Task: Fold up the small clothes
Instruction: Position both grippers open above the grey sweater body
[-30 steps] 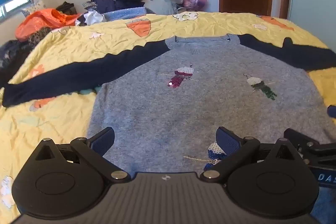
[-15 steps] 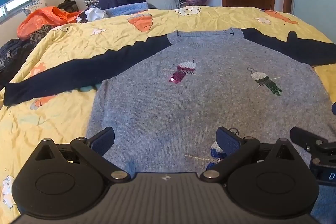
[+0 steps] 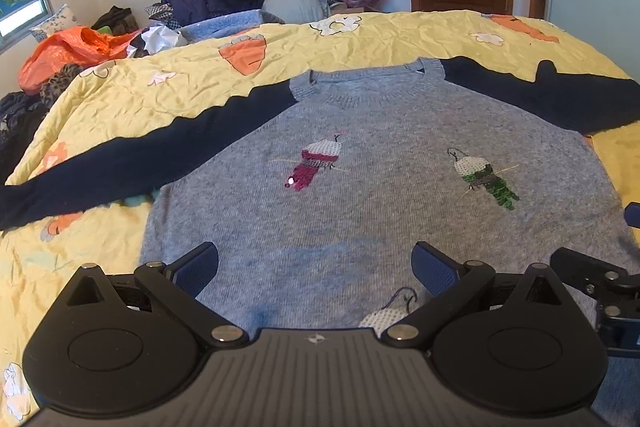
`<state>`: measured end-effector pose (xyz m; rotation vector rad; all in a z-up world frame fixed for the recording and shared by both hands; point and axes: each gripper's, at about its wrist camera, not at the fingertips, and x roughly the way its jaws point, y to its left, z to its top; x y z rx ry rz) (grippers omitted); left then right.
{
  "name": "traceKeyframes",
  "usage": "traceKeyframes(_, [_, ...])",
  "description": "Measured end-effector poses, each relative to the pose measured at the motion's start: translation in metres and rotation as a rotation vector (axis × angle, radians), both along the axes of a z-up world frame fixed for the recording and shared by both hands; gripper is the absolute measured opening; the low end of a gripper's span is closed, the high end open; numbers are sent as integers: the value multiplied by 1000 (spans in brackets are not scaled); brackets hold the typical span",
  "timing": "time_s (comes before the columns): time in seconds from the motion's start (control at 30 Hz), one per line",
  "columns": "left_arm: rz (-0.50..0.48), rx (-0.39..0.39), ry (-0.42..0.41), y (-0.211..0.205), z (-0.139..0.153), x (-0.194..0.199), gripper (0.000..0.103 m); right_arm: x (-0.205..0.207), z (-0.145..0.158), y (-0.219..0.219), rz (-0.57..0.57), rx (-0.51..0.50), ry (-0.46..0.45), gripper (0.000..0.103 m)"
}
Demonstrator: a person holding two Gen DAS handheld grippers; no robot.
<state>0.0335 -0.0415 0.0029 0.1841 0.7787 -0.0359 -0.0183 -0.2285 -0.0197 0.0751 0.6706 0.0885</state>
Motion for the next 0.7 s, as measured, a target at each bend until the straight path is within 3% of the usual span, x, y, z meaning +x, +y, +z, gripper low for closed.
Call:
traceKeyframes(0.37, [-18,0,3,-20,3,15,103,6,1,-29,19,19,-4,103])
traceKeyframes(0.6, [-48,-7,23,-43,-1,34,103,18,1,-85,-42,20,-18,103])
traceKeyframes(0.7, [-62,-16,24,-55,-3,43,103,28,-1,-111,-90,-34,-3,103])
